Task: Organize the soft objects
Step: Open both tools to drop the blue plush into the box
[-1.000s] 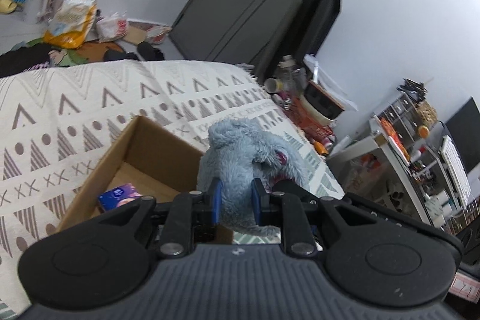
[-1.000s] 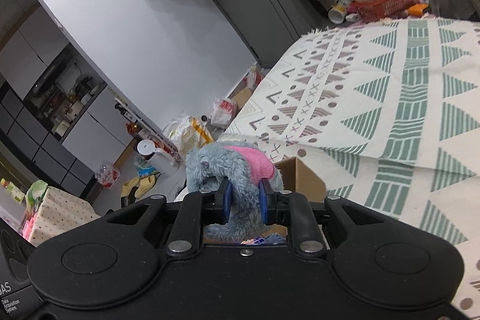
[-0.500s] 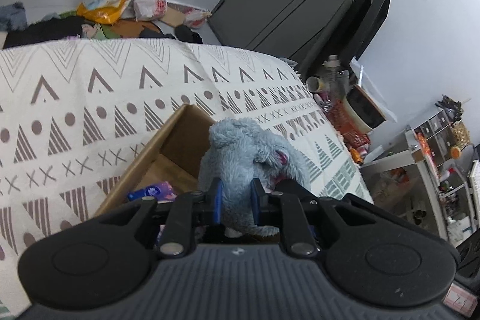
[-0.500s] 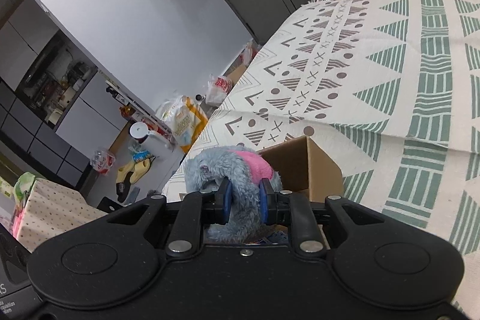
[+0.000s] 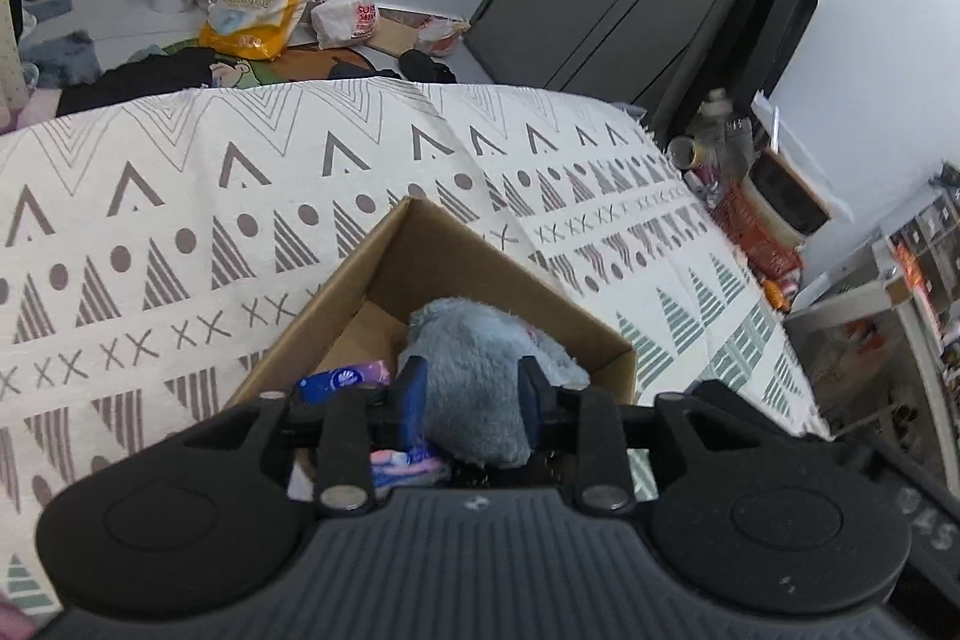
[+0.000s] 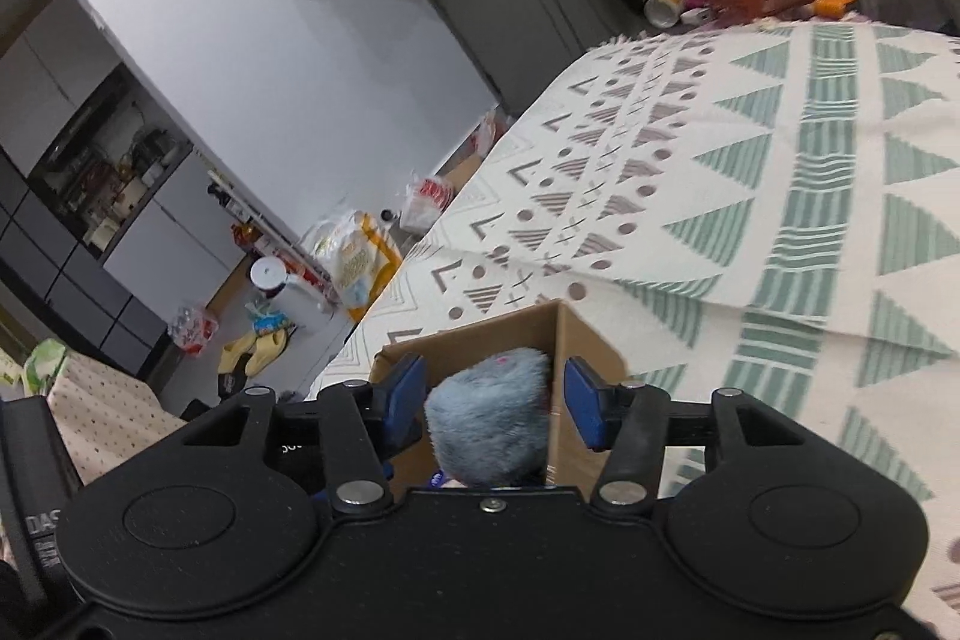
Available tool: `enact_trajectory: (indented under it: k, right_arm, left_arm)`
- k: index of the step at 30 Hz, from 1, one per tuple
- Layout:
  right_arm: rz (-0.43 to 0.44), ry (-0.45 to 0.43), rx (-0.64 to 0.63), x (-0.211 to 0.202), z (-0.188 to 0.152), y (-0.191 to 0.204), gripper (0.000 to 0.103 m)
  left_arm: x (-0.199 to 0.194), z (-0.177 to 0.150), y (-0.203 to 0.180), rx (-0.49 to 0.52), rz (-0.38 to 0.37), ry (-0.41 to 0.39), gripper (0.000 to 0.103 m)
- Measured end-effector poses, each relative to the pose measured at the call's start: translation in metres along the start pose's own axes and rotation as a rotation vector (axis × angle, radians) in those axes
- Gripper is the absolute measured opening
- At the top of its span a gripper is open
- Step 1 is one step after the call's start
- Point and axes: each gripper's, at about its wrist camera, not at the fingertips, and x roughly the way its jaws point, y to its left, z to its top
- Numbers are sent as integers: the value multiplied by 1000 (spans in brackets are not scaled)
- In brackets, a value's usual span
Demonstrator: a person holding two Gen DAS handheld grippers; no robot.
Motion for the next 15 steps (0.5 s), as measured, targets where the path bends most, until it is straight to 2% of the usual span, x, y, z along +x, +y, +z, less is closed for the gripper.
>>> enact_trajectory:
  k: [3,5,6,9,13,15]
  right_arm:
    - [-26,-18,0,-18,0,-8,55]
    - [-44,-30,7,-32,0,-15,56]
    - [-50,-33,13,-38,0,-18,56]
    - [-69,-40,27,-59,0,-28,57]
    - [-108,-73,21,-87,1,-35,73]
    - [-117,-98,21,-104,1,-39,77]
  left_arm:
    - [-11,-6,-9,30,-5,-4,37]
    - [-19,-10,-15,53,-8,-21,48]
    - [-22,-13,-19,72,-10,-30,51]
    - [-31,-21,-32,133,-12,-38,53]
    - [-47,-34,-50,192,-44,-42,54]
    - [-58,-42,-59,220,-58,-41,55]
